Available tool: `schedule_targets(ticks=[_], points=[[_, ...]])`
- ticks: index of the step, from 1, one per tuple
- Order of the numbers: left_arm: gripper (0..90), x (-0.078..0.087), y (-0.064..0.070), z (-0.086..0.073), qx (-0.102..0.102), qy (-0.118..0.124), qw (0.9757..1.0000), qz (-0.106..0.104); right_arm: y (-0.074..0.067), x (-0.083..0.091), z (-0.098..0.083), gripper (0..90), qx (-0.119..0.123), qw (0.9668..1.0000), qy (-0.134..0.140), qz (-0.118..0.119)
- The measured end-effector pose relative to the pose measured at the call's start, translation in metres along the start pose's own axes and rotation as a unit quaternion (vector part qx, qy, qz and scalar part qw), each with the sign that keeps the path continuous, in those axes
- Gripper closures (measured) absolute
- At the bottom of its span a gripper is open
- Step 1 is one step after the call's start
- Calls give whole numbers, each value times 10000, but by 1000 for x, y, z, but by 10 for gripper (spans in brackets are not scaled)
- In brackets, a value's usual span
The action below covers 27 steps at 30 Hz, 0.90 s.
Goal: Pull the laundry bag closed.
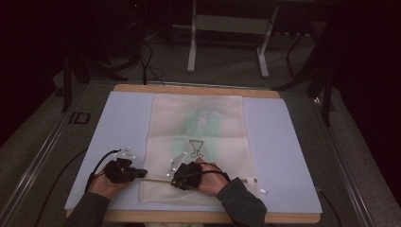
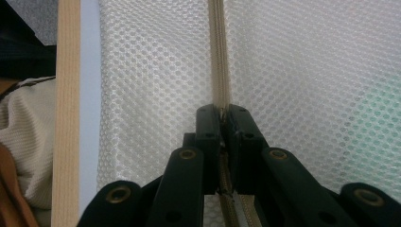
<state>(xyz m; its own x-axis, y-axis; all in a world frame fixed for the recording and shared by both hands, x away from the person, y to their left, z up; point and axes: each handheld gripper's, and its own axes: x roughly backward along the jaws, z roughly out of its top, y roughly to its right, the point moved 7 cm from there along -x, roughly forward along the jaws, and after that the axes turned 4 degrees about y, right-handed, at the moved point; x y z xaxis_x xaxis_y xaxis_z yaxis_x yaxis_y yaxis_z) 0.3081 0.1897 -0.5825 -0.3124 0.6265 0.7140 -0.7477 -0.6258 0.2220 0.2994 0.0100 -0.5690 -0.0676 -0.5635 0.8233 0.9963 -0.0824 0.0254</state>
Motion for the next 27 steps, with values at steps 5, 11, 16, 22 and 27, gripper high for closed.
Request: schedule_targets(ticks=[5,11,16,22,27], points=[[900,0,0,0,-7,-3,10000,5,0,2,-3,843,-22,10000,-20,-29],[900,0,0,0,-4,-5,10000,5,0,8,-11,843,-68,10000,-14,-56],[900,0,0,0,-6,3,10000,3,1,12,-14,843,-72,9999,-28,-70],[900,0,0,0,-2,3,10000,6,1,18,-23,843,-54,9999,-137,-64],[900,0,0,0,15,17,10000,3,2,23,-27,843,-54,9998,-186,-68]])
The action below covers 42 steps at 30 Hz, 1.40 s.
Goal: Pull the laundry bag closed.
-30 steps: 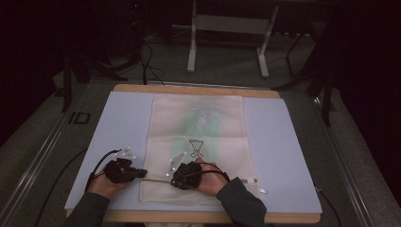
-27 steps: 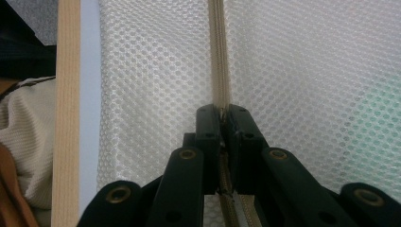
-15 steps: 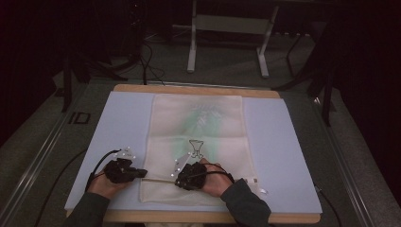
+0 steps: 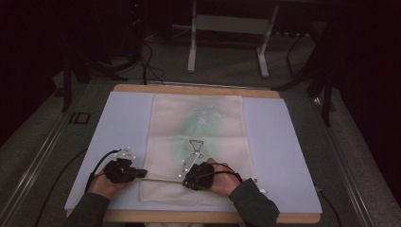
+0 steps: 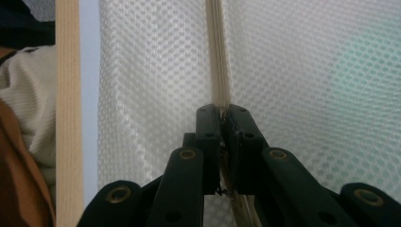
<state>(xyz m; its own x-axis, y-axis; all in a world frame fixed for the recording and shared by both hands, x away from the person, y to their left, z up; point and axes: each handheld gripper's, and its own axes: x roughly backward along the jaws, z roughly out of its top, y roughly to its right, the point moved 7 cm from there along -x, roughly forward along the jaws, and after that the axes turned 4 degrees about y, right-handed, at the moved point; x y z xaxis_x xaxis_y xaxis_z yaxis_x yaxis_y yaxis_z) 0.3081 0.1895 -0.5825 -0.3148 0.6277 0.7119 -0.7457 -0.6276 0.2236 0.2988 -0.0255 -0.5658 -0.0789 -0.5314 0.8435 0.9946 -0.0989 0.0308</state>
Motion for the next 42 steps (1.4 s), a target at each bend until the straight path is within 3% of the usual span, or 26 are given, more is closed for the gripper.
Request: schedule_targets(ticks=[12,32,42], points=[[900,0,0,0,-4,2,10000,3,3,11,-13,842,-75,9999,-78,30],[900,0,0,0,-14,5,10000,21,12,41,-59,841,-193,9998,-88,68],[900,0,0,0,-12,17,10000,35,12,44,-73,840,-176,9997,-144,67]])
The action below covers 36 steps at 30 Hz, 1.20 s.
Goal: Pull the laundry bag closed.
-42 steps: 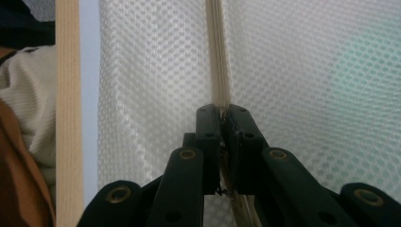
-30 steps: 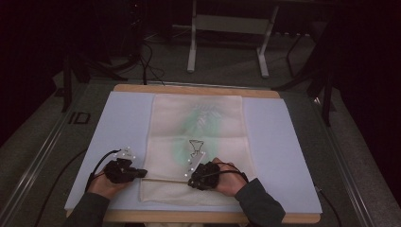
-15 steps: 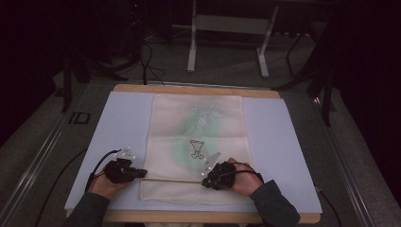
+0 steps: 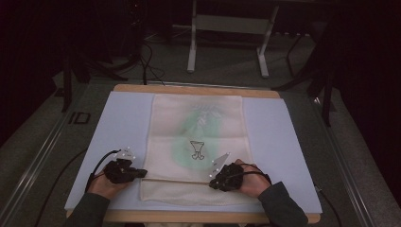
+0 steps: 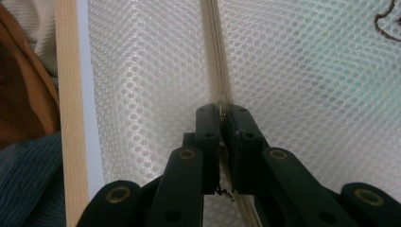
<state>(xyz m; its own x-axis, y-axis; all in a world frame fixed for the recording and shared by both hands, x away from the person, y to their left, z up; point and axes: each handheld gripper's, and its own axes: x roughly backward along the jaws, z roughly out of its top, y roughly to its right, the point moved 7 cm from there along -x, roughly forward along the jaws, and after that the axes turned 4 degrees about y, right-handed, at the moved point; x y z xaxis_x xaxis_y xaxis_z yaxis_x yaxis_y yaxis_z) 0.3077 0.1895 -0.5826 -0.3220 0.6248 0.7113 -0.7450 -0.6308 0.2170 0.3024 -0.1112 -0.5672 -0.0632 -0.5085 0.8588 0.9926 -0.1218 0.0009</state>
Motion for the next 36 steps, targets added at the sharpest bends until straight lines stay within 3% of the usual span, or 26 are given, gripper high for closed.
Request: schedule_targets(ticks=[11,21,27,31,36], points=[[900,0,0,0,-1,1,10000,3,6,11,-21,838,-114,9999,29,5],[900,0,0,0,5,-11,10000,-21,14,34,-56,838,-213,9997,86,-27],[900,0,0,0,8,-11,10000,-17,19,42,-69,838,-209,9997,89,-31],[900,0,0,0,8,-3,10000,-16,23,52,-76,837,-332,9993,189,-25],[900,0,0,0,-9,-15,10000,-6,25,54,-86,840,-348,9994,44,-12]])
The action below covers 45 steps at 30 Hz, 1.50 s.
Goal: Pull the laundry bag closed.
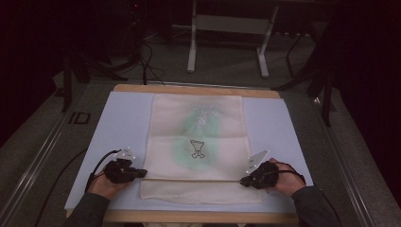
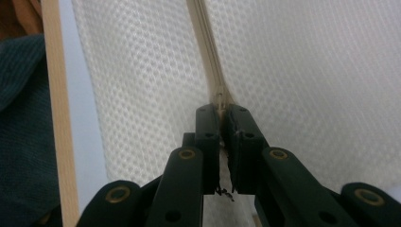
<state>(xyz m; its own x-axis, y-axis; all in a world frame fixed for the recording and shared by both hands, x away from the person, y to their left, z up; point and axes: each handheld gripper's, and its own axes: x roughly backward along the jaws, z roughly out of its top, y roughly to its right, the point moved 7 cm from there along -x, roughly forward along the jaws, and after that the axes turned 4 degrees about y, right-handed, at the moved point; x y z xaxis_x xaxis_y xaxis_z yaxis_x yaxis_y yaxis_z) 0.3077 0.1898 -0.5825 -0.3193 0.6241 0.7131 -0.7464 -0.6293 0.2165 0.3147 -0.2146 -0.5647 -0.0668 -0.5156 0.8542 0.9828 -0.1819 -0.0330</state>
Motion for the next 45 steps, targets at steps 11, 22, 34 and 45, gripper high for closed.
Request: schedule_targets(ticks=[11,22,34,45], points=[[900,0,0,0,12,17,10000,-6,4,8,-12,842,-75,9999,141,36],[900,0,-1,0,26,-21,10000,-9,10,-1,-6,799,-596,9969,-171,481],[900,0,-1,0,31,-1,10000,-22,12,1,-6,831,-429,9973,-244,550],[900,0,-1,0,29,-5,10000,-20,10,14,-6,875,-232,9993,-154,244]])
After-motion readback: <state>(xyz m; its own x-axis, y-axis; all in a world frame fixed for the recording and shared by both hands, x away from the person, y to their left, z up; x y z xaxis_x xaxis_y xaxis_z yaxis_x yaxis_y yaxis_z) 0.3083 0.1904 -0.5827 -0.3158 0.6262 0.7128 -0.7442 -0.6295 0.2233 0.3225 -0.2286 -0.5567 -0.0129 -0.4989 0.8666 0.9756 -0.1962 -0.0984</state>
